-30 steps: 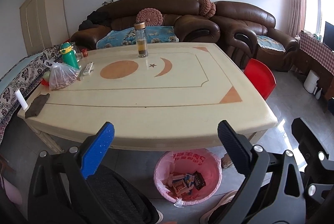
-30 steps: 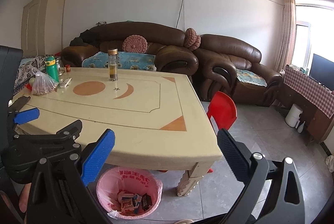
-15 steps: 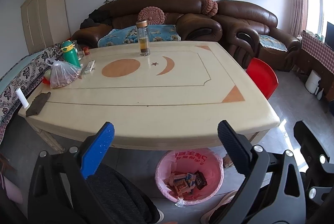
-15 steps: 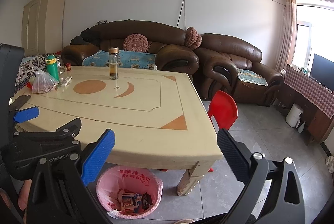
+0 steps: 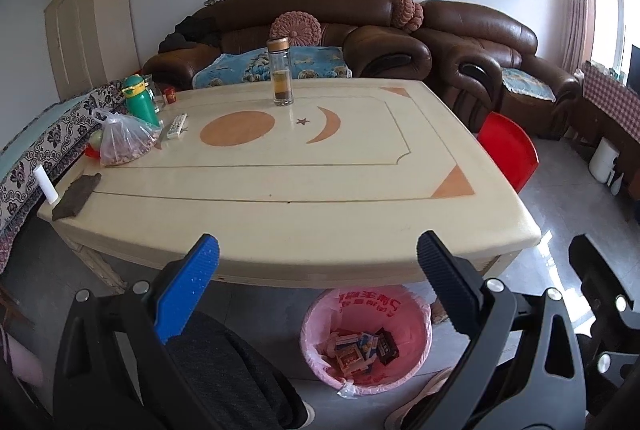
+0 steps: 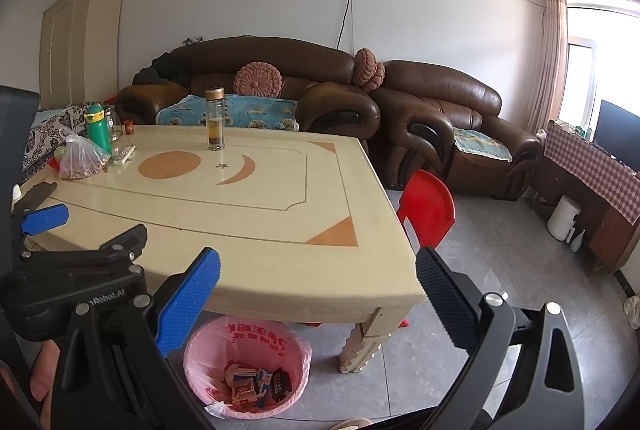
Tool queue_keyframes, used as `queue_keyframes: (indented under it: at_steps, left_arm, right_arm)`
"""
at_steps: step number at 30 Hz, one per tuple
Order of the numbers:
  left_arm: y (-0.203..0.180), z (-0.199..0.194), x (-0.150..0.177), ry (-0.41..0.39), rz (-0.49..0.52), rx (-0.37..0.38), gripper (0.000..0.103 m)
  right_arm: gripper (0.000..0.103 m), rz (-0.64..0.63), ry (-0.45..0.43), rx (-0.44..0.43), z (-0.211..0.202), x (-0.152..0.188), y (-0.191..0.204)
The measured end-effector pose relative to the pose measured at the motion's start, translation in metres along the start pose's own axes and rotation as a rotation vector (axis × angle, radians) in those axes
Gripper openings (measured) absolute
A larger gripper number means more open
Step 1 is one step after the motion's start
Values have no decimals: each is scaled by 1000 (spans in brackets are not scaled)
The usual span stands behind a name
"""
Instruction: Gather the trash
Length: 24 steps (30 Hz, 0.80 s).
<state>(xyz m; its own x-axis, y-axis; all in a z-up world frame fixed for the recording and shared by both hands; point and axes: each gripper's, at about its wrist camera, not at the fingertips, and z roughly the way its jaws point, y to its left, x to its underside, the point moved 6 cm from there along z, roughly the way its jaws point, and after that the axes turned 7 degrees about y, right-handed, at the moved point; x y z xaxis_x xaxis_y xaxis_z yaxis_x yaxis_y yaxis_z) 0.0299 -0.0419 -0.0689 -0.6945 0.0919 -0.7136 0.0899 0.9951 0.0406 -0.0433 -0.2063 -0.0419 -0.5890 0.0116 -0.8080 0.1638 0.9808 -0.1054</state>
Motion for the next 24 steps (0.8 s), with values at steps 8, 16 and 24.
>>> queue_keyframes:
  at_steps: [8, 16, 24]
  left_arm:
    - [-1, 8, 3, 42, 6, 44, 97]
    - [-3, 9, 3, 56, 24, 29, 97]
    - [1, 11, 2, 66, 22, -3, 97]
  right_arm:
    - [96, 0, 4, -1, 2, -1, 1]
    - [96, 6, 7, -3, 4, -1, 1]
    - [96, 7, 5, -5, 4, -1, 0]
